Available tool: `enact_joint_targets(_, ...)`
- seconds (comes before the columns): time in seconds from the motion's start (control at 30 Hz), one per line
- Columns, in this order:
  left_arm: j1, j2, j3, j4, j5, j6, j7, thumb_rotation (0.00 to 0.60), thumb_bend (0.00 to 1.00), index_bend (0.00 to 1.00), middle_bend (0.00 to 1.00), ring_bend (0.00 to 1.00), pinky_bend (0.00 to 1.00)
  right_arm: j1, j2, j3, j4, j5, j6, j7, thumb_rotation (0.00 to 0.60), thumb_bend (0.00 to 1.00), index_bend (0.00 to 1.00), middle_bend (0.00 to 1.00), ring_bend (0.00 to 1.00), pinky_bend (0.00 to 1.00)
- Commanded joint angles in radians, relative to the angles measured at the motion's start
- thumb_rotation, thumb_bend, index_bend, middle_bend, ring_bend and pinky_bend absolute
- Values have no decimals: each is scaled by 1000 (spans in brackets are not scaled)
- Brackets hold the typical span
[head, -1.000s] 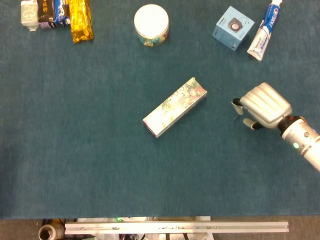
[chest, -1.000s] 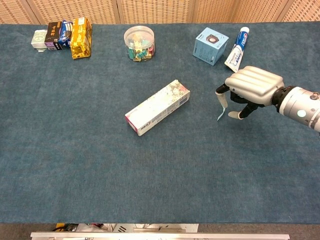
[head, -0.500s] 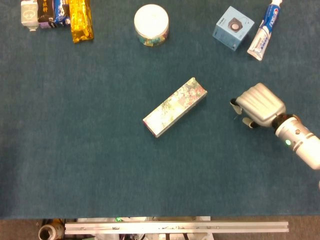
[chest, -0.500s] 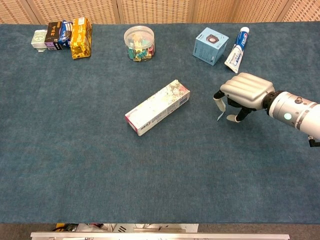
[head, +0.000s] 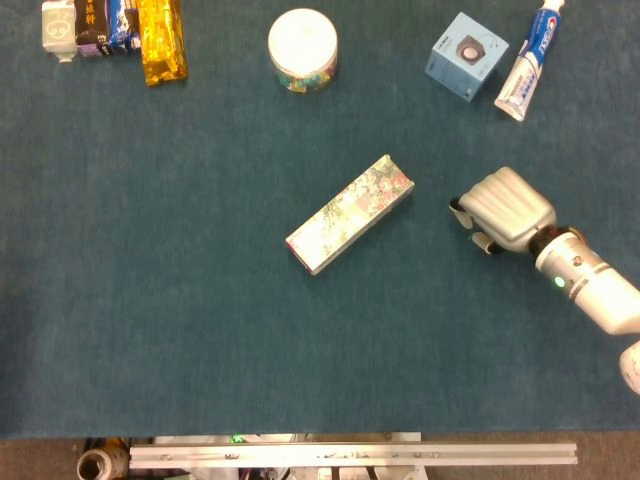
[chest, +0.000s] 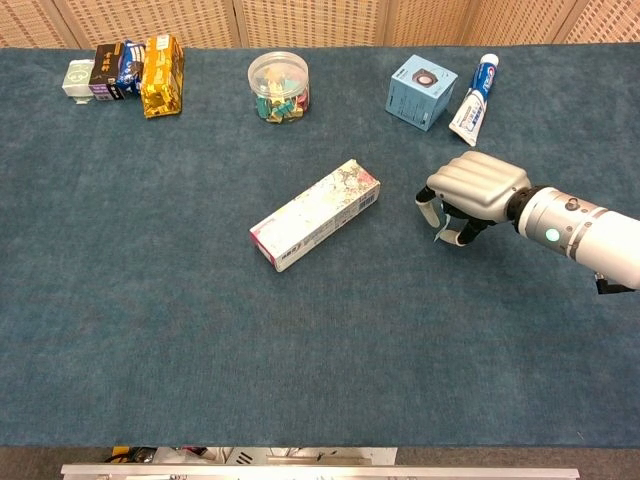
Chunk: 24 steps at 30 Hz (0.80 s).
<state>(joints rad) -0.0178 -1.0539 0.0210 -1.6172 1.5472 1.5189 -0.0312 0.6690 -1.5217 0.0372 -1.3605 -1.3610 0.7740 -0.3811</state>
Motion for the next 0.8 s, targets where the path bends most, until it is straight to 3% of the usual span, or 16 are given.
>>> enact_joint_targets(0.03,1,-2,0,2,0,1,-2,600,212,247,312,312,312,3,-4,-1,3,8,0,-6,600,272,591,1000,1000,1000)
enact_joint_targets(0.8,7,-3,2,14,5,5,-16,600,212,247,312,312,311,12,-11,2,-15,47,32,-3,600,349,657,1000,1000,1000)
